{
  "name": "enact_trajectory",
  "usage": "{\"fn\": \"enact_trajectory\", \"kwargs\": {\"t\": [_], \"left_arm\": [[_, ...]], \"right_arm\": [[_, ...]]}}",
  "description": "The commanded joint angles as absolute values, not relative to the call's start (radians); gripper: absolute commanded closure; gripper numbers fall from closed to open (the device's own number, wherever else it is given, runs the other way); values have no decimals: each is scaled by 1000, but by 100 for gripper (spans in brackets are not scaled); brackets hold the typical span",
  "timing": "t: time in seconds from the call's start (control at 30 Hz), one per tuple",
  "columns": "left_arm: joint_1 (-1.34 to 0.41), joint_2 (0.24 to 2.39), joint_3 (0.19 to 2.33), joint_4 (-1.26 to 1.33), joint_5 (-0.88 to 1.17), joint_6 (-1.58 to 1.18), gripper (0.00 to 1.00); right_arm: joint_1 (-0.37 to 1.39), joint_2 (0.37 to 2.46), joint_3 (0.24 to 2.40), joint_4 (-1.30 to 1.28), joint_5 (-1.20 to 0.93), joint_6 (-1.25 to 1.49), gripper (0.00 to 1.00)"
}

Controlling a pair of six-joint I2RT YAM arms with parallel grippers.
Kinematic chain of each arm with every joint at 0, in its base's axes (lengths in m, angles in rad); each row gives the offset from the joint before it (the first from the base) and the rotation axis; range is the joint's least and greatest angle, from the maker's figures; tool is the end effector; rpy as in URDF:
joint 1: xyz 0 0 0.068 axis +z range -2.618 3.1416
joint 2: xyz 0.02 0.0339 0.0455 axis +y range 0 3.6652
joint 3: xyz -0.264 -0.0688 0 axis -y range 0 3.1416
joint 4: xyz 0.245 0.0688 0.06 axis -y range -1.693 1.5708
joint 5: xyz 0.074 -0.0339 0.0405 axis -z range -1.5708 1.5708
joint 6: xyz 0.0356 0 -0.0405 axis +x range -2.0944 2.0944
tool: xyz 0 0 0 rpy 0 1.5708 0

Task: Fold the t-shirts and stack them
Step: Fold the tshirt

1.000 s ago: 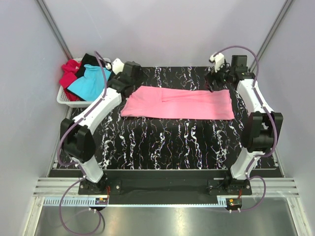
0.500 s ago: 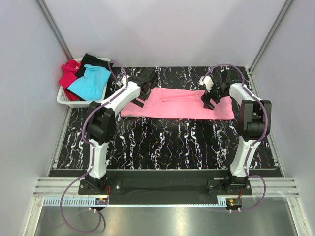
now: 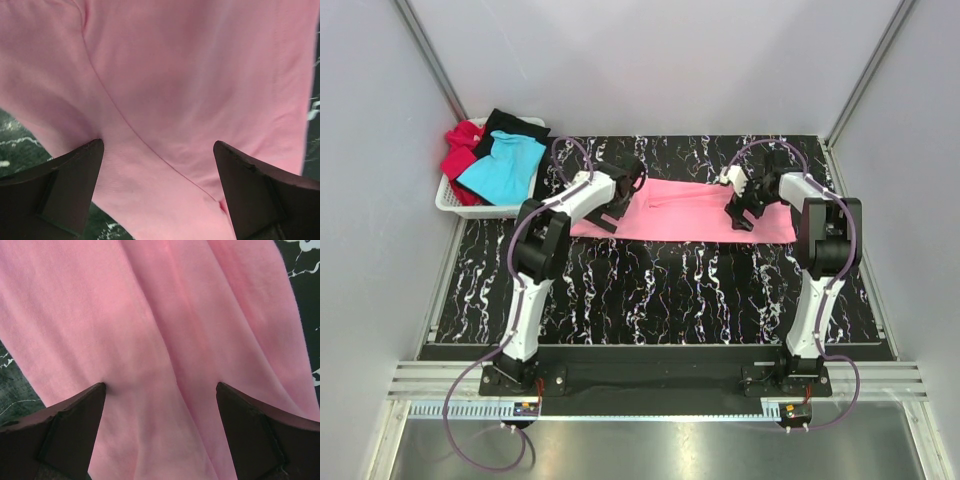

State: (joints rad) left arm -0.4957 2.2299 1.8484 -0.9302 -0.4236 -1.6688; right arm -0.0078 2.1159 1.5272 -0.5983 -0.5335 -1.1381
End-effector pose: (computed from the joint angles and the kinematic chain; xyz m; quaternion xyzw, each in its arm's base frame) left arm 0.4104 -0.2053 0.1838 -0.5592 0.7924 -0.0137 0.2433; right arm 0.4333 0.0147 0.1561 -0.5496 0.7728 0.1177 0.2949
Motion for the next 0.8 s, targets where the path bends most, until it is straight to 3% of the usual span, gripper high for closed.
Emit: {"fn": "enact_trajectory", "kwargs": {"t": [0.0,0.3,0.53,0.77], "left_arm": [[-486,2272,1914,-930,-397,-1602,1],[-456,2371,1994,-832,-316,-1239,1],[-399,2433,2046,-804,-275,-1079,1],[-384,2562,2241,-798,-195,-913,1]], "right_arm": [[49,2146,1499,-531,-408,-1140,0],[118,2152,1519,-618,-299,-945,0],[205,1967,1254,-647,-267,-864,0],[317,1887,1187,-791,-345,-580,0]]}}
